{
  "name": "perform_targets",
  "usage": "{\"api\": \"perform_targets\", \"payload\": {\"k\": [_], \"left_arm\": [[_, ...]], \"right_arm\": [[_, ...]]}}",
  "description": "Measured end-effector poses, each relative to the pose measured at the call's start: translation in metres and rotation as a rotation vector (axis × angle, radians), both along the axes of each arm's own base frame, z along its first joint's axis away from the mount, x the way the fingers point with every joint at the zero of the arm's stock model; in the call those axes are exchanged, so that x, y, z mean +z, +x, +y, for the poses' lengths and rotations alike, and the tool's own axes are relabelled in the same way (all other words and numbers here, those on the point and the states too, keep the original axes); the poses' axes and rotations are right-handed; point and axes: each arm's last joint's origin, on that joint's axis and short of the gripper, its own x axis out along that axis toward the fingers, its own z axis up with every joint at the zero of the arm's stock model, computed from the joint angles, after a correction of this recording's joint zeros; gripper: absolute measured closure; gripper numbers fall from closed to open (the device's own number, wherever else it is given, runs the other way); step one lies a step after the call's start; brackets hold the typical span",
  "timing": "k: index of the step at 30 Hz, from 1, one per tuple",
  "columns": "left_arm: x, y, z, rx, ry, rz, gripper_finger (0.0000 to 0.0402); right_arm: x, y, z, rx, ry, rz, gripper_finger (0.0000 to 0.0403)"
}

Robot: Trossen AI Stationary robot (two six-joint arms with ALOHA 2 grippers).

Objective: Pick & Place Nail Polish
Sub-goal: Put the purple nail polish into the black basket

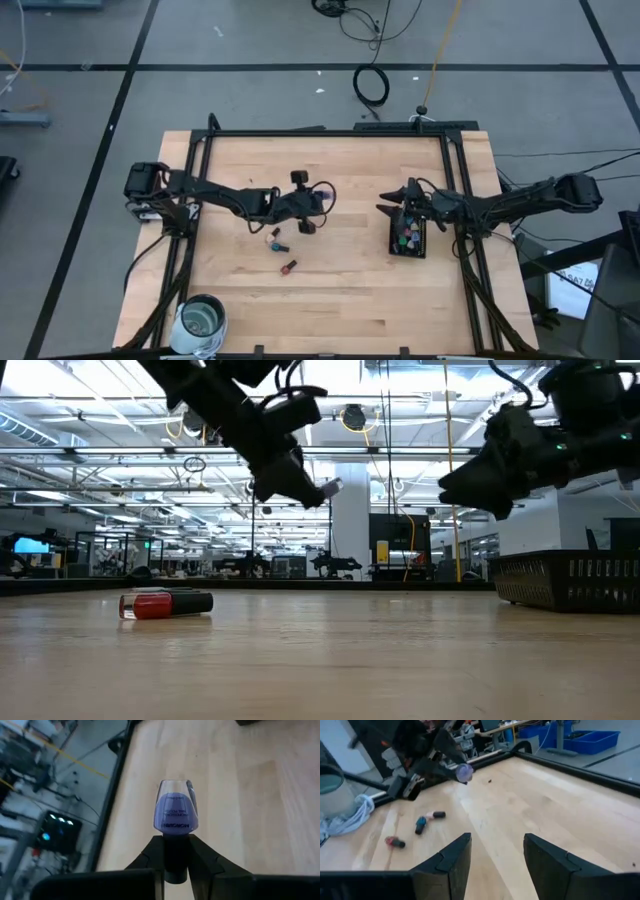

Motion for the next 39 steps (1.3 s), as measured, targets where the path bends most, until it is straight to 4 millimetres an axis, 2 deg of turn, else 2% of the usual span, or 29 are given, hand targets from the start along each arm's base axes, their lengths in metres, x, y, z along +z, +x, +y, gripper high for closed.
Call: {"api": "perform_targets", "payload": {"k": [5, 12, 16, 22, 25, 30, 39], "left_arm": [[0.009, 0.005, 0.006, -0.041, 0.085, 0.024, 0.0364], [0.011, 0.005, 0.011, -0.041, 0.201, 0.063, 0.0364], [0.002, 0.009, 0.012, -0.021, 0.254, 0.107, 0.0364], [-0.018, 0.017, 0.009, -0.01, 0.315, 0.169, 0.0364], [-0.022, 0.02, 0.006, -0.004, 0.331, 0.162, 0.0364], [-0.019, 0.02, 0.001, 0.008, 0.38, 0.154, 0.0364], [-0.013, 0.024, -0.005, -0.023, 0.401, 0.094, 0.0364]], "right_arm": [[0.008, 0.022, -0.005, -0.027, 0.023, 0.011, 0.0232], [0.023, 0.066, -0.014, -0.039, 0.034, 0.029, 0.0232], [0.029, 0.088, -0.02, -0.006, 0.06, 0.023, 0.0232], [0.026, 0.114, -0.029, 0.011, 0.091, 0.018, 0.0231], [0.021, 0.124, -0.034, 0.018, 0.138, 0.002, 0.0231], [0.014, 0.126, -0.038, -0.007, 0.177, 0.002, 0.0231], [0.017, 0.126, -0.04, -0.009, 0.169, -0.029, 0.0231]]}}
